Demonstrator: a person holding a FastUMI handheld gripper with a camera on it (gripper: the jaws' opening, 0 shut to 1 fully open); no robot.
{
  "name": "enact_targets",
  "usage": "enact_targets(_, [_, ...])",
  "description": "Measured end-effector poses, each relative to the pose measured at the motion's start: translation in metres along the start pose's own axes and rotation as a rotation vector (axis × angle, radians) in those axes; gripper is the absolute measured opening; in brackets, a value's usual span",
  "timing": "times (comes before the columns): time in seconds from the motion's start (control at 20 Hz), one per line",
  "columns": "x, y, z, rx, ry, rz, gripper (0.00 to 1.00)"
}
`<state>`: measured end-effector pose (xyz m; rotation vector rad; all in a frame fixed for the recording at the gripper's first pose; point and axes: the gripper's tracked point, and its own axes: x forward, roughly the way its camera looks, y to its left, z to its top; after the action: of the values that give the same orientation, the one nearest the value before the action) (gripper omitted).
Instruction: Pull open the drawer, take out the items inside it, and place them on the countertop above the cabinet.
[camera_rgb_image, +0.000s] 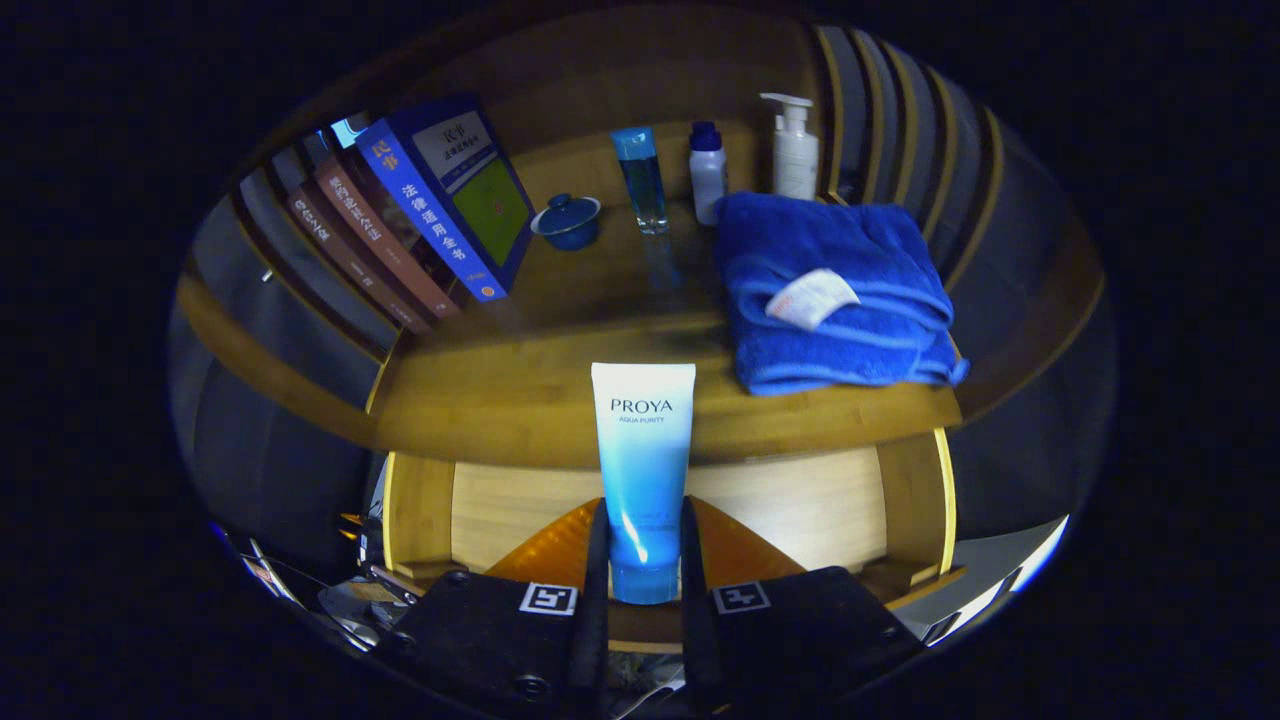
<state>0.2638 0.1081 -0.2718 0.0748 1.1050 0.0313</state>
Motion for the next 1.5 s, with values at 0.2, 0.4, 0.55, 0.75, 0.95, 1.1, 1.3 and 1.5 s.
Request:
enact_targets(0.2, [0.037,0.002,0.036,-0.017,0.036,-0.033,0.35])
enact_targets(0.4, [0.077,0.007,0.052,-0.02,0.088,-0.057,0.35])
enact_targets(0.55, [0.089,0.018,0.064,-0.002,0.106,-0.053,0.35])
enact_targets(0.75, [0.094,0.026,0.066,0.005,0.138,-0.056,0.4])
enact_targets(0.95, [0.085,0.031,0.067,0.005,0.088,-0.045,0.7])
enact_targets(1.1, [0.064,0.038,0.06,-0.016,0.006,-0.016,1.0])
enact_targets(1.3, [0.029,0.042,0.041,-0.046,-0.119,0.007,1.0])
enact_targets(1.5, [-0.014,0.047,0.024,-0.111,-0.249,0.032,1.0])
